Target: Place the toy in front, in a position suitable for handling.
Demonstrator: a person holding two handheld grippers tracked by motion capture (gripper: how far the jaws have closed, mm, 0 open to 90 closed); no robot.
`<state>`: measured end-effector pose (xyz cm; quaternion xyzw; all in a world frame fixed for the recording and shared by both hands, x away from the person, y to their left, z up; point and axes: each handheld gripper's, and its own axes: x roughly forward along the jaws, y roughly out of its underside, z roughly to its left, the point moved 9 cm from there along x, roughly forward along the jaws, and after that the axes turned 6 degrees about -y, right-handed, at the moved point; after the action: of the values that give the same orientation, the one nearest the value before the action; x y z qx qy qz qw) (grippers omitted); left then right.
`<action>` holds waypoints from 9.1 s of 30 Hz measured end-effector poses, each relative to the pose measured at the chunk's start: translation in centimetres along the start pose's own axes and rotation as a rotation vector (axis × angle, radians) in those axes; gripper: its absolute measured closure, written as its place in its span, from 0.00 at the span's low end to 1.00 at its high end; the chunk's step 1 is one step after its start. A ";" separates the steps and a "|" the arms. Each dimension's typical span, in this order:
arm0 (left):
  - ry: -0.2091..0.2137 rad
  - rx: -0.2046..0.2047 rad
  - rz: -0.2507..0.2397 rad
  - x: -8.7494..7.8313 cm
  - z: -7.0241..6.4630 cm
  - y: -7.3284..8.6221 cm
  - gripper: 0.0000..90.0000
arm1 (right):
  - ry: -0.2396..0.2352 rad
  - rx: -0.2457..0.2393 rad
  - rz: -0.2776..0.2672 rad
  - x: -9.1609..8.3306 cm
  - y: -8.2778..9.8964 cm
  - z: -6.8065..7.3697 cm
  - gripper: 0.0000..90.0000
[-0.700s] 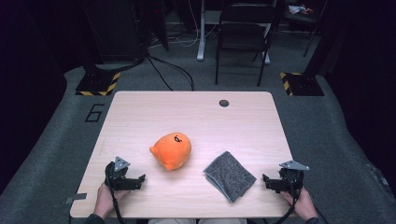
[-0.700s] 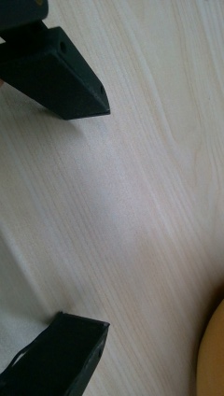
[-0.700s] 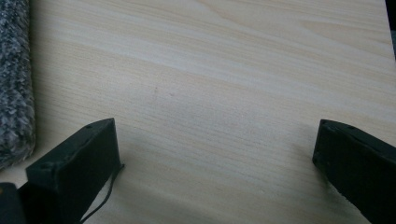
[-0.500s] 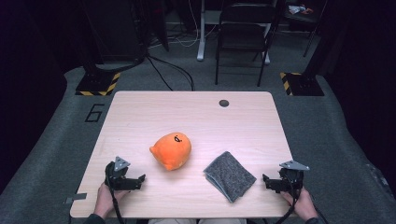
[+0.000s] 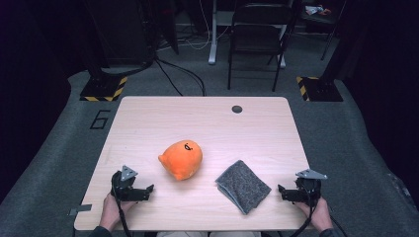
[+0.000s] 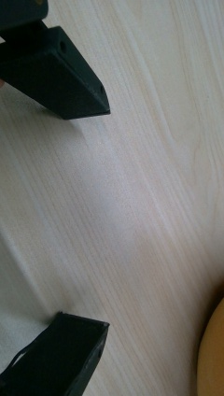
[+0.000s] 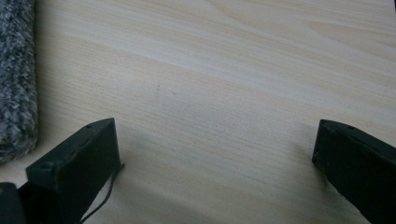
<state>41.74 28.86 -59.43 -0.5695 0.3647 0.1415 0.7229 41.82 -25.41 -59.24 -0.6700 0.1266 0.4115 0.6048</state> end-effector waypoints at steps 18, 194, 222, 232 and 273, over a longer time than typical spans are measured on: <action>0.003 0.003 0.000 0.0 0.0 0.0 0.00 | 0.003 -0.130 0.051 -3.1 -2.8 3.4 0.11; 0.014 -0.056 -0.022 -1.9 -0.2 -1.6 0.00 | 0.089 0.095 0.033 -0.7 -7.1 -1.0 0.15; 0.047 -0.015 -0.133 -1.8 -7.6 -10.7 0.05 | 0.045 0.065 0.054 -0.9 -7.2 0.6 0.16; 0.013 -0.018 -0.107 0.2 -8.6 -10.9 0.16 | 0.042 0.069 0.051 -1.1 -7.2 0.2 0.16; 0.314 0.286 -0.315 -1.4 -12.4 -14.3 0.75 | 0.041 0.066 0.077 -0.6 -6.6 -0.4 0.16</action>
<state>45.10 13.25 -49.26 -0.5265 0.3955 -0.1160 0.7436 45.97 -24.40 -54.18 -0.6524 0.1781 0.4162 0.6078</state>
